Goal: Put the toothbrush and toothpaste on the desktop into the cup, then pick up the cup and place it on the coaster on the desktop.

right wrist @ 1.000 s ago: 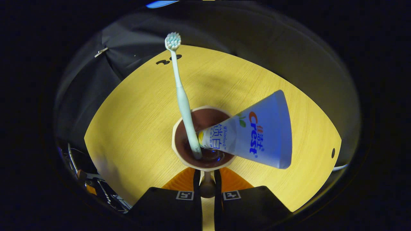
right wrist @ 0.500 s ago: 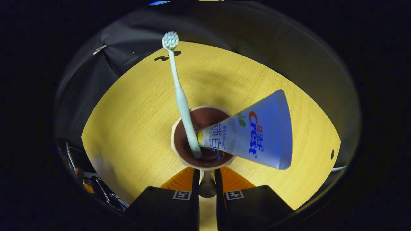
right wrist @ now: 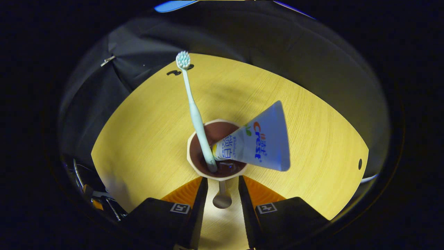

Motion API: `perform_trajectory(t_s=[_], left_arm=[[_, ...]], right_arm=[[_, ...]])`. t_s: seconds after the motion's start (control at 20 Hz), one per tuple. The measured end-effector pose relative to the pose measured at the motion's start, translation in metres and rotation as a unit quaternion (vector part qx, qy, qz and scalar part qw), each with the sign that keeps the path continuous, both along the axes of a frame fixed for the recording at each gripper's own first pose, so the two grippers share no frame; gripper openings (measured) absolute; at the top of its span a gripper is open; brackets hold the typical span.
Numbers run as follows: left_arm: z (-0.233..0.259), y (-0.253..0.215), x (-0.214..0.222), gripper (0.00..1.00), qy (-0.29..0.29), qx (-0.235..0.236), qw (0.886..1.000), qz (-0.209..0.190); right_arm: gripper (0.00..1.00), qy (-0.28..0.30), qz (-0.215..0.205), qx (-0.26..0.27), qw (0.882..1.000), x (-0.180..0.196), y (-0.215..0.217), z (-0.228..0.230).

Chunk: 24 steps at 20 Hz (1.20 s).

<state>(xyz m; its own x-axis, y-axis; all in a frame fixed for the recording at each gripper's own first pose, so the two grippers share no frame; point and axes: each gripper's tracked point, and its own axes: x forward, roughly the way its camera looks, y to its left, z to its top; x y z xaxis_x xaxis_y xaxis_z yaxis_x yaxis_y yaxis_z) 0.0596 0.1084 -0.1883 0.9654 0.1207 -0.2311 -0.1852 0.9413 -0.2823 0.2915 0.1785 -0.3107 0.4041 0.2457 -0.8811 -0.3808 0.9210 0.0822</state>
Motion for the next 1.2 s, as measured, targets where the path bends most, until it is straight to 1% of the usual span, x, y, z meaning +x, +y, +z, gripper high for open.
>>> perform_trajectory(t_s=[0.05, 0.15, 0.2, 0.35, 0.4, 0.45, 0.5, 0.55, 0.6, 0.65, 0.75, 0.8, 0.85, 0.9, 0.95, 1.0, 1.05, 1.1, 1.2], left_arm=[[0.004, -0.002, -0.001, 0.76, -0.001, 0.001, 1.0, -0.001], [0.011, -0.006, -0.002, 0.76, -0.002, 0.0, 1.0, -0.003], [0.017, -0.009, -0.002, 0.76, -0.003, -0.001, 1.0, -0.005], [0.037, -0.018, -0.003, 0.76, -0.001, 0.003, 1.0, -0.013], [0.049, -0.022, -0.004, 0.76, -0.004, 0.007, 1.0, -0.017], [0.063, -0.026, -0.004, 0.76, -0.009, 0.011, 1.0, -0.023], [0.075, -0.031, -0.006, 0.76, -0.015, 0.016, 0.999, -0.032], [0.088, -0.037, -0.007, 0.76, -0.02, 0.022, 0.999, -0.043], [0.097, -0.042, -0.007, 0.76, -0.02, 0.029, 0.998, -0.056], [0.109, -0.047, -0.005, 0.77, -0.023, 0.038, 0.997, -0.069], [0.133, -0.052, -0.003, 0.78, -0.035, 0.066, 0.994, -0.083], [0.147, -0.054, -0.003, 0.81, -0.046, 0.08, 0.992, -0.09], [0.162, -0.058, -0.002, 0.82, -0.058, 0.091, 0.989, -0.098], [0.174, -0.064, -0.005, 0.82, -0.067, 0.1, 0.987, -0.108], [0.182, -0.069, -0.005, 0.82, -0.074, 0.108, 0.985, -0.115], [0.19, -0.073, -0.005, 0.82, -0.08, 0.115, 0.983, -0.119], [0.198, -0.077, -0.006, 0.82, -0.086, 0.124, 0.981, -0.121], [0.205, -0.082, -0.007, 0.82, -0.094, 0.132, 0.979, -0.123], [0.216, -0.091, -0.012, 0.83, -0.106, 0.147, 0.976, -0.124]], right_arm=[[0.59, -0.013, -0.002, 0.011, 1.0, 0.002, -0.001, 0.008], [0.68, -0.036, -0.008, 0.027, 0.999, 0.003, -0.004, 0.027], [0.7, -0.045, -0.01, 0.038, 0.998, 0.001, -0.005, 0.037], [0.7, -0.079, -0.011, 0.065, 0.995, -0.013, -0.015, 0.069], [0.63, -0.094, -0.017, 0.079, 0.992, -0.02, -0.018, 0.083], [0.71, -0.112, -0.024, 0.094, 0.989, -0.027, -0.023, 0.1], [0.71, -0.132, -0.031, 0.114, 0.984, -0.035, -0.026, 0.119], [0.79, -0.153, -0.036, 0.138, 0.978, -0.044, -0.029, 0.141], [0.71, -0.174, -0.037, 0.166, 0.97, -0.056, -0.029, 0.164], [0.72, -0.197, -0.041, 0.189, 0.961, -0.066, -0.032, 0.187], [0.74, -0.236, -0.06, 0.218, 0.945, -0.088, -0.051, 0.226], [0.75, -0.256, -0.069, 0.226, 0.937, -0.098, -0.06, 0.245], [0.75, -0.279, -0.074, 0.23, 0.929, -0.11, -0.068, 0.262], [0.76, -0.3, -0.069, 0.23, 0.923, -0.125, -0.073, 0.275], [0.83, -0.317, -0.064, 0.223, 0.919, -0.137, -0.081, 0.287], [0.88, -0.328, -0.066, 0.217, 0.917, -0.148, -0.089, 0.293], [0.9, -0.334, -0.071, 0.216, 0.915, -0.16, -0.094, 0.298], [0.91, -0.34, -0.074, 0.219, 0.912, -0.169, -0.097, 0.305], [0.95, -0.357, -0.086, 0.222, 0.903, -0.184, -0.104, 0.316]])
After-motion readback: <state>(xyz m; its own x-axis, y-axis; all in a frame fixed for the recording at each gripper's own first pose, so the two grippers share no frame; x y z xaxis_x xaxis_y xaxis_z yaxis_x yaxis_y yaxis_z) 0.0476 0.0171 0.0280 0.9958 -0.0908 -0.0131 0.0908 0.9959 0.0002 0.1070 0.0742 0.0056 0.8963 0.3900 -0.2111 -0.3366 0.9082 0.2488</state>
